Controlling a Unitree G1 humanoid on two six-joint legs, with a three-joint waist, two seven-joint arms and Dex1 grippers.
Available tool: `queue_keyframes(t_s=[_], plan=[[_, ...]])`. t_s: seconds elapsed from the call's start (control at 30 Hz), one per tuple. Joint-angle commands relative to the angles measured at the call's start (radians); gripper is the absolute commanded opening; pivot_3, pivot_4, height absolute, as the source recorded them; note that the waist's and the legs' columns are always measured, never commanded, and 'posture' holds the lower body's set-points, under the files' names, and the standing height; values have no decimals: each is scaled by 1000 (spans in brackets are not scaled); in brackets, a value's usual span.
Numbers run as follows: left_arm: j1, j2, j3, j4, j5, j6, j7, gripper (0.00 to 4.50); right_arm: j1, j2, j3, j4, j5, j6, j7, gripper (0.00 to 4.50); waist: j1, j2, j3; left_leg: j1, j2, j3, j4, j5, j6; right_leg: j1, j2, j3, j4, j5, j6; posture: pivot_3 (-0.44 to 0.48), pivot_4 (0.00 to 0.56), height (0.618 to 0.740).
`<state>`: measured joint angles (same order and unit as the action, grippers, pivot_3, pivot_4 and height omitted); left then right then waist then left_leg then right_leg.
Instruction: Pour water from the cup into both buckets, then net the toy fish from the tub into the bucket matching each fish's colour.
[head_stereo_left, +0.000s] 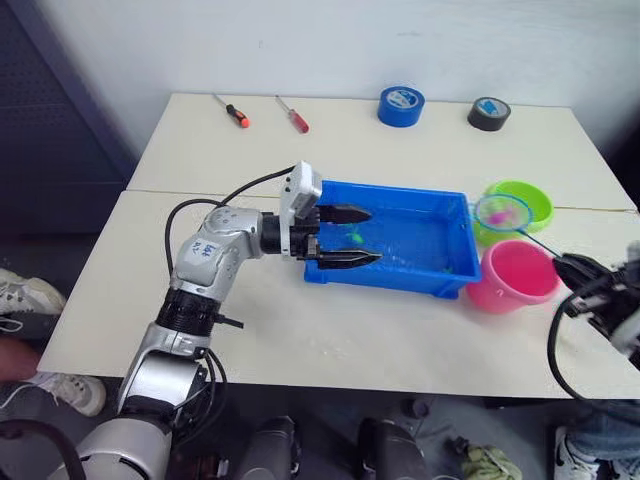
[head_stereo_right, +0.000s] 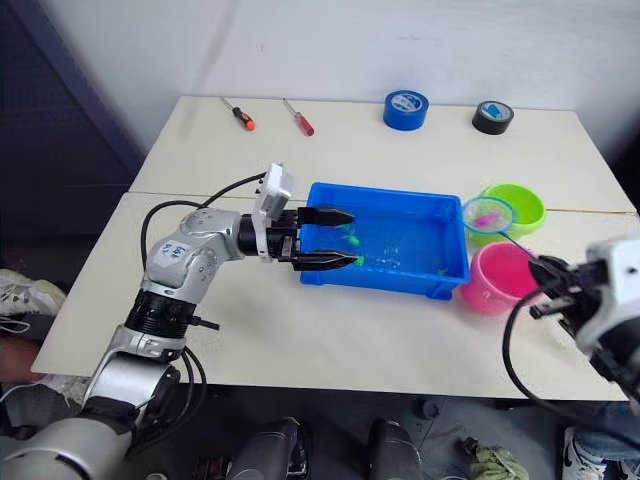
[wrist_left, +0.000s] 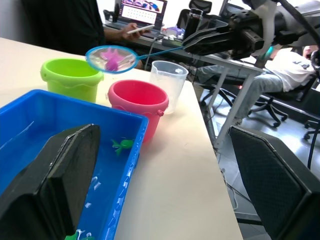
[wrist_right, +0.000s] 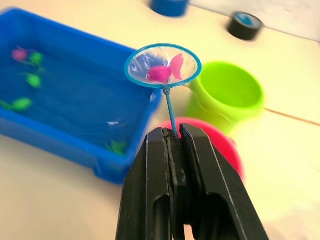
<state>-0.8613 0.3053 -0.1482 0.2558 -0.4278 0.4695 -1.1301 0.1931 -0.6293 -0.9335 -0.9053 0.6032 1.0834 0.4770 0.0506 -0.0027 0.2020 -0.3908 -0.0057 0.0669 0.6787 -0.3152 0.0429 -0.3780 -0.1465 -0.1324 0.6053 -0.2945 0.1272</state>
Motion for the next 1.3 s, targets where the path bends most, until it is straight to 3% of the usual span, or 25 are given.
queue_keyframes(t_s=[0.03,0.2,0.3,0.6,0.8,0.87,1.07,1.2,1.3], plan=[[-44,-27,-14,37,12,-51,-42,4476,140,-5,-85,-77,-81,-118,35,0,0,0,0,0,0,0,0,0,0,0,0,0,0,0,0,0,150,740],[-62,-52,-20,69,19,-75,-53,4476,404,-79,4,-58,-411,-452,88,0,-1,1,0,0,0,2,0,0,1,0,0,1,-1,0,0,0,150,740],[-65,-55,-17,76,21,-83,-57,4476,537,-173,72,24,-694,-735,76,0,-7,1,-1,1,-1,4,-1,-1,2,0,0,3,-2,0,0,0,150,740],[-60,-46,0,65,28,-86,-47,4476,516,-290,139,225,-1021,-1040,66,0,-1,0,-1,2,0,5,0,-1,2,0,1,5,-1,0,1,0,150,740],[-47,-27,7,53,27,-78,-40,4476,407,-206,143,245,-939,-1022,102,0,0,0,-1,1,0,4,0,-1,2,0,1,4,-2,0,1,0,150,740],[-40,-20,9,52,28,-75,-34,4476,349,-160,141,223,-833,-948,129,0,0,0,-1,1,0,3,1,-1,1,1,1,3,-2,0,1,0,150,740],[-19,12,24,42,36,-67,-6,4476,93,-60,136,124,-342,-529,182,0,-3,1,-1,1,0,1,2,-1,1,2,0,2,-2,0,1,0,150,740],[19,84,60,8,33,-39,17,4476,-120,-112,230,135,-70,-275,177,0,-20,1,-1,2,1,-1,2,-1,1,2,0,2,0,0,0,0,150,740],[64,133,80,-50,26,-13,32,4476,-268,-119,307,171,36,-146,126,0,-29,2,-1,2,1,-1,2,-1,1,1,-1,2,1,0,0,0,150,740]])
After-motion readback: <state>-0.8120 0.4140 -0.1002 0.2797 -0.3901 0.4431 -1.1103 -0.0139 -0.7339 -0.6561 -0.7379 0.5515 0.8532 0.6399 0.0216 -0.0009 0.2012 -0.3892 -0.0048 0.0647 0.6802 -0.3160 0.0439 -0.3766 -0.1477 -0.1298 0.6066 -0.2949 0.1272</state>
